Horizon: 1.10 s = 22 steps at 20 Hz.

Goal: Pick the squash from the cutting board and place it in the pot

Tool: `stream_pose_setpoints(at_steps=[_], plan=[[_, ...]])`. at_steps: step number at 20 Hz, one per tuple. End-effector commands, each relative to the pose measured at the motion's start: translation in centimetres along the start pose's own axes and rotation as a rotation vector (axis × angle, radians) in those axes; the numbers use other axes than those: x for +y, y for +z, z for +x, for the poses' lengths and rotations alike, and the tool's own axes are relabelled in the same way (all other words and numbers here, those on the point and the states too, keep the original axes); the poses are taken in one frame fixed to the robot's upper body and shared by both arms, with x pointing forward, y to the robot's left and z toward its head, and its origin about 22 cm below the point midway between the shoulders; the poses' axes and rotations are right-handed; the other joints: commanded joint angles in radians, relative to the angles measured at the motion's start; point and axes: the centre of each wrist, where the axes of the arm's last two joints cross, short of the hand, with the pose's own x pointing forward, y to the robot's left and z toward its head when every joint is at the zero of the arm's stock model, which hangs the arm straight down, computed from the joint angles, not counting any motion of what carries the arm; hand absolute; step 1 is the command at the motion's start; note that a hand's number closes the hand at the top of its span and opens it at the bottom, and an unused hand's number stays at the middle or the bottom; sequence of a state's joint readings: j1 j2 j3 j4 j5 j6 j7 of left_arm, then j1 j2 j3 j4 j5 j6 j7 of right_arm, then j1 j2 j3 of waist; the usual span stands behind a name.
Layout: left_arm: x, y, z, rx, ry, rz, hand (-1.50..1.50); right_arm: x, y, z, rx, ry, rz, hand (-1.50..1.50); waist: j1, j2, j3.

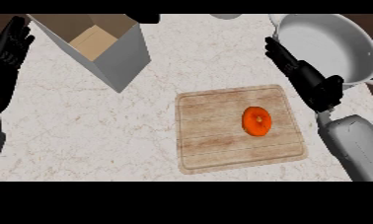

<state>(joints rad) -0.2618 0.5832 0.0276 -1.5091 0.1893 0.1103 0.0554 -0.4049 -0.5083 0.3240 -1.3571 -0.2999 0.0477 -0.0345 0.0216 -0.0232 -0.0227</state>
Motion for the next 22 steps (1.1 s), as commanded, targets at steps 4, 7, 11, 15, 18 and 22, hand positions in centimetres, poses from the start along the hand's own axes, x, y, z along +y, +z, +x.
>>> stream_pose_setpoints(at_steps=[4,7,11,15,18,22], plan=[[-3.2,1.0,-0.3,0.033,0.16,0.061,0.0,-5.8,0.0,-2.5,-0.183,-0.053,-0.123,1.5,0.01,0.034,0.026],[-4.3,1.1,-1.4,0.102,0.202,0.037,0.0,-10.0,0.6,4.0,-0.184,0.567,0.014,1.5,-0.004,0.017,-0.001],[-6.6,1.7,-1.3,0.124,0.279,0.04,0.0,-8.6,3.5,-7.6,-0.257,0.198,-0.275,-1.5,0.006,0.037,0.027],[-7.1,2.9,-1.5,0.141,0.281,0.055,0.0,-9.3,3.2,-8.3,-0.394,0.15,-0.205,-1.5,-0.004,0.028,0.024],[-5.7,2.2,0.2,0.168,0.282,0.061,0.0,-10.2,2.3,-6.0,-0.415,0.183,-0.111,-1.5,-0.014,0.024,0.023],[-4.9,2.7,-0.6,0.155,0.27,0.078,0.0,-10.7,2.2,-2.3,-0.29,0.296,0.075,-1.5,-0.025,0.018,0.021]])
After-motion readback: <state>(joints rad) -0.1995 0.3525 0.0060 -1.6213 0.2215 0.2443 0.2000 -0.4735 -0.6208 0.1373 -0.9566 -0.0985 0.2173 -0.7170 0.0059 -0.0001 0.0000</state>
